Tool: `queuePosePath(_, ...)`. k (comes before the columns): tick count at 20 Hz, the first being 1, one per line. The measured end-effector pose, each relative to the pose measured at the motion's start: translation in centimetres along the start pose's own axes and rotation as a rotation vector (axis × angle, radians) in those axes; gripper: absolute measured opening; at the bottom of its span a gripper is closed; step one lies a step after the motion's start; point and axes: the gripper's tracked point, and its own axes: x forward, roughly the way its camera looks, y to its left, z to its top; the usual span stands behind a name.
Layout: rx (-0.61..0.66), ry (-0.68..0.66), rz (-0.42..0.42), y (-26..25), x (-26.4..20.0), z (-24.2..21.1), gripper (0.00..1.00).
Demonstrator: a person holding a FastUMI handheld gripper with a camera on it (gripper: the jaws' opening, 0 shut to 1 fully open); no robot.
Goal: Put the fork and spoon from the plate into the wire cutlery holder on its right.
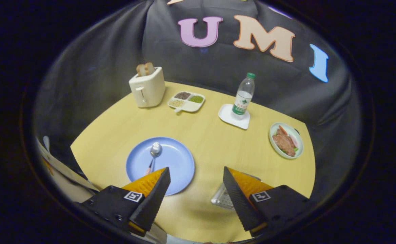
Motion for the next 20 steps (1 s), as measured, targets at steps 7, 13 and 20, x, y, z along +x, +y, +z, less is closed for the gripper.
queuePosePath(7,0.074,-0.039,0.012,6.0,3.0,-3.2,1.00)
queuePosePath(13,0.124,-0.043,0.013,9.0,6.2,-5.7,1.00)
queuePosePath(20,0.052,0.041,0.023,11.8,9.4,-8.2,0.88)
